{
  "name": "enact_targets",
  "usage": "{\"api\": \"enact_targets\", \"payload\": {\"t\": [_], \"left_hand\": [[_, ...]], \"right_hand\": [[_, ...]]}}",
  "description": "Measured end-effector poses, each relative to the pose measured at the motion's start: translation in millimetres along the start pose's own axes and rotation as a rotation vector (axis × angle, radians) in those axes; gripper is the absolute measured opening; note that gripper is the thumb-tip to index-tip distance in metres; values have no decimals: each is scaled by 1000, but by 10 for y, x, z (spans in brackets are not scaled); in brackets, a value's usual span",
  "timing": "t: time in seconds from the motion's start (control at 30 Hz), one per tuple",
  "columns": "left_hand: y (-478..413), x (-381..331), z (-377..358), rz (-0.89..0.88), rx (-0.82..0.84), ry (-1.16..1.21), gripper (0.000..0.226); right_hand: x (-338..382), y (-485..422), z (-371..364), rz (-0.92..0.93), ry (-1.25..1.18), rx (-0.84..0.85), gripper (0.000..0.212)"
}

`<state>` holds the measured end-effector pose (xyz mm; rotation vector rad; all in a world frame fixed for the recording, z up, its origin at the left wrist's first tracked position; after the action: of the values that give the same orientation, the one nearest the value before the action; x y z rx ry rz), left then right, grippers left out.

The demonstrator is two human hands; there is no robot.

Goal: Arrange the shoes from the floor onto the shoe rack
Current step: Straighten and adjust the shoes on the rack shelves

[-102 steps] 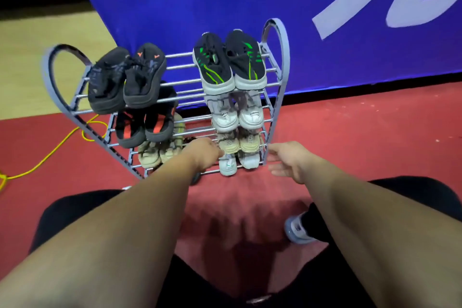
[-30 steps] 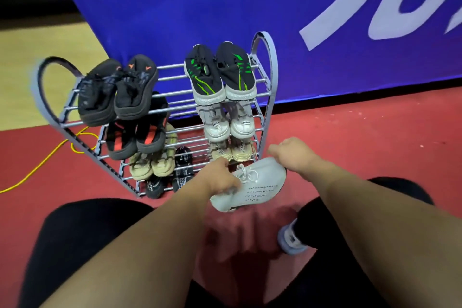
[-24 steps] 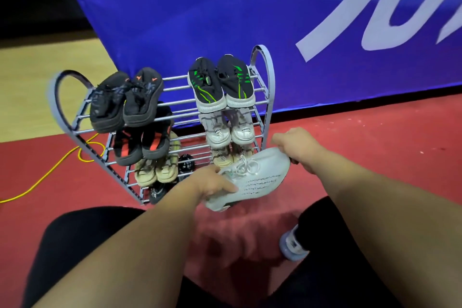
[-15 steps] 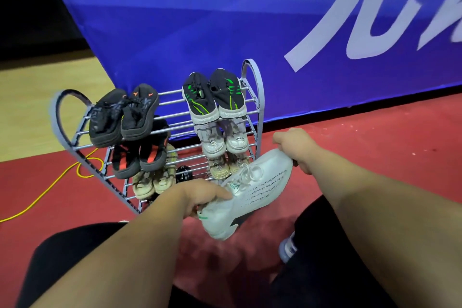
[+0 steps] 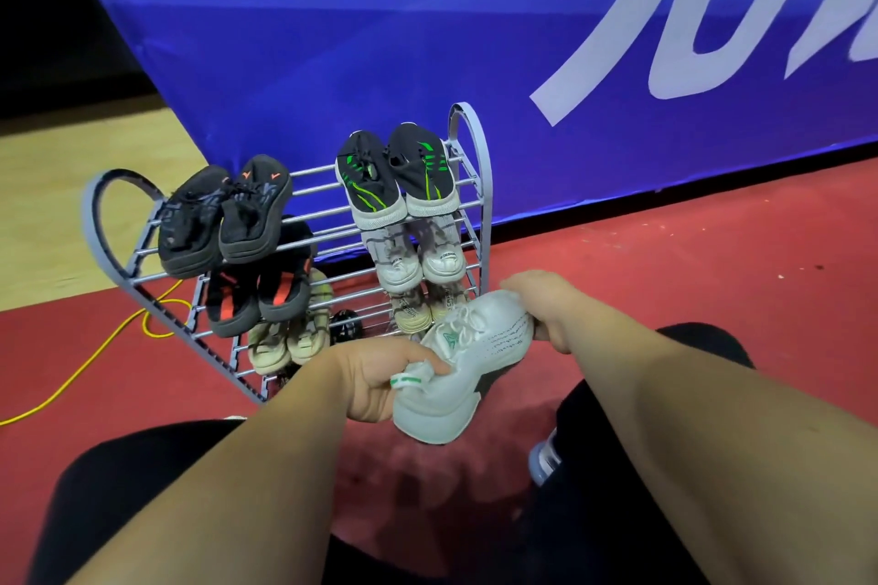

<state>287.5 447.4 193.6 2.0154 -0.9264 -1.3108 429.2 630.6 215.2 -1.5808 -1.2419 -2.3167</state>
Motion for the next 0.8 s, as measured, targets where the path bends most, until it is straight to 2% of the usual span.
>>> {"api": "enact_targets", "payload": {"t": [0.1,0.2,0.43,0.53,0.63,0.7,0.8], "left_hand": [[-131,131,51,29,-12,20,29],[-296,271,111,32,-82,61,18],[-678,309,332,48,-256,66,28],[-821,287,425,88,-285,153,20],[-970,270,510,115,-321,215,22],[-1111,301,607,117,-349,245,29],[-1359,394,777,121,-377,293,52]], "right_hand": [[-325,-73,-209,-138,49,73,20],[-615,-118,-406,-248,54,151,24],[-821,-159,-839,-477,34,427,18],[-883,-295,-960,-529,137,470,21],[-982,-457,-1033,-579,193,501,26],[-1077,-613,-1054,-601,177,484,24],[-1255,-911,-1032,-624,119,419,25]]}}
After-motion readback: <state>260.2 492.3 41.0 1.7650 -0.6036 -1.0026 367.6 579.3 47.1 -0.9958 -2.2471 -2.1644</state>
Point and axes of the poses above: each hand's wrist, its own y-axis away from the middle knuckle, its own z-axis out of the back of the hand, x = y × z, the point moved 5 cm from there along -y, towards the middle knuckle, and after that the axes turned 7 degrees about x, right-handed, at the moved point
